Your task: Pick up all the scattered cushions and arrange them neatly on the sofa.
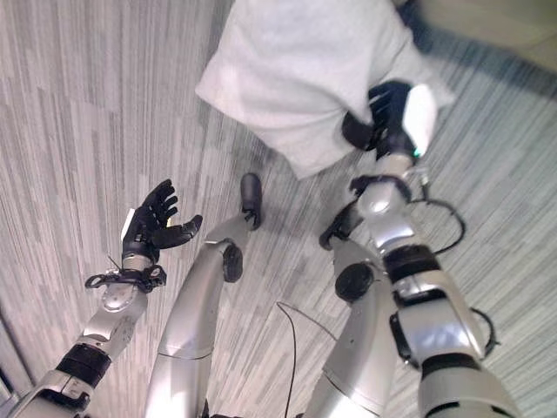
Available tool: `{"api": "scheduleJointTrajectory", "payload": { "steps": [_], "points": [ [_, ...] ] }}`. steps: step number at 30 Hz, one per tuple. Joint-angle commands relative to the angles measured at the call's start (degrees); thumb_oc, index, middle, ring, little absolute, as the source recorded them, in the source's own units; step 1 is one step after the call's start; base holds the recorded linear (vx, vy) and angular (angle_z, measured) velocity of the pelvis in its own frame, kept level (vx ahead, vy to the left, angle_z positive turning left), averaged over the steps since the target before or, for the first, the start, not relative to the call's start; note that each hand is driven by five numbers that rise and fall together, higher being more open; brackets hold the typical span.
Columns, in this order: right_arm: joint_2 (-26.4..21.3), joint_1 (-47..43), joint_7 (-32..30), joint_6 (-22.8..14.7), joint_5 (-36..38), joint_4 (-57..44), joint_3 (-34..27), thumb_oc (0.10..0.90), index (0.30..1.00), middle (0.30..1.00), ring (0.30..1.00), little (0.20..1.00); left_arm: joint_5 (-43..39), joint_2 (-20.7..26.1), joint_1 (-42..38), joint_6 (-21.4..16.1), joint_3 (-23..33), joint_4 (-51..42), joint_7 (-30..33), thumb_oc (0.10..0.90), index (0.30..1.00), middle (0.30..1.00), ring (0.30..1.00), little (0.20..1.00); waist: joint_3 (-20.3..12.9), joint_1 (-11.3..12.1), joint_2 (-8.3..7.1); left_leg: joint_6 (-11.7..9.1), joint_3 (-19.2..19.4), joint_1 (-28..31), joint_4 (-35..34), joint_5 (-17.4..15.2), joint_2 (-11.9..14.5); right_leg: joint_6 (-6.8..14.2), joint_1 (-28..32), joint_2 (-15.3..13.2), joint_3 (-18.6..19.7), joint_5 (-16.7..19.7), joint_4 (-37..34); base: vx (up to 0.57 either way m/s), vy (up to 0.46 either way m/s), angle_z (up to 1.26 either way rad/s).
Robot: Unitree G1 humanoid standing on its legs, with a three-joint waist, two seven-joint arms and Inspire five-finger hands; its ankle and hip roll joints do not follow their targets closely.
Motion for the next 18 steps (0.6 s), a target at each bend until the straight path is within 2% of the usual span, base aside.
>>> {"api": "scheduleJointTrajectory", "payload": {
  "steps": [1,5,6,11,18],
  "points": [
    [0.3,0.4,-2.2,-8.7,-4.1,-16.4,-2.6,0.4,0.3,0.3,0.3,0.3,2.3,0.1,4.4,-1.6,1.5,-0.3,1.3,0.8,0.9,0.9,0.9,0.9,-4.1,-2.3,-0.53,-1.3,-4.8,6.6,-5.4,-3.3,-0.9,7.2,10.0,4.1,0.7,2.2,-8.7,-0.16,-0.044,-0.05],
    [1.7,6.0,0.5,-8.6,-7.3,-24.1,-2.6,0.4,0.3,0.3,0.3,0.3,2.9,0.0,4.4,-1.4,1.6,-0.9,1.3,0.8,0.9,0.9,0.9,0.9,-4.6,-3.8,-2.18,-2.3,-5.8,18.1,-14.3,-1.3,-0.1,7.9,21.5,5.3,-0.4,5.0,-18.1,-0.06,-0.022,-0.13],
    [1.9,8.1,1.5,-8.5,-9.0,-25.7,-2.4,0.4,0.3,0.3,0.3,0.3,3.1,0.1,5.1,-1.2,1.6,-0.8,0.9,0.8,0.9,0.9,0.9,0.9,-4.8,-3.9,-2.71,-2.7,-6.0,23.0,-18.0,-0.6,-0.2,8.1,25.7,5.5,-0.9,5.6,-21.1,-0.02,-0.019,-0.13],
    [1.8,15.0,4.2,-8.0,-11.2,-28.3,-2.5,0.4,0.3,0.3,0.3,0.3,4.8,1.0,7.8,-0.7,1.6,-0.4,-0.1,0.8,0.9,0.9,0.9,0.9,-6.0,-4.5,-4.4,-3.9,-6.1,35.8,-25.5,0.9,-0.5,8.9,38.3,6.6,-2.7,7.8,-29.9,-0.01,-0.02,-0.05],
    [-1.7,24.7,8.8,-8.1,-14.2,-34.0,-4.4,0.4,0.3,0.3,0.3,0.3,7.5,2.3,12.6,0.5,2.6,0.1,-2.3,0.8,0.9,0.9,0.9,0.9,-8.4,-5.3,-7.34,-4.9,-5.5,53.5,-33.4,1.9,0.1,10.1,57.6,8.8,-5.4,10.0,-41.0,0.08,-0.007,0.03]
  ]
}}
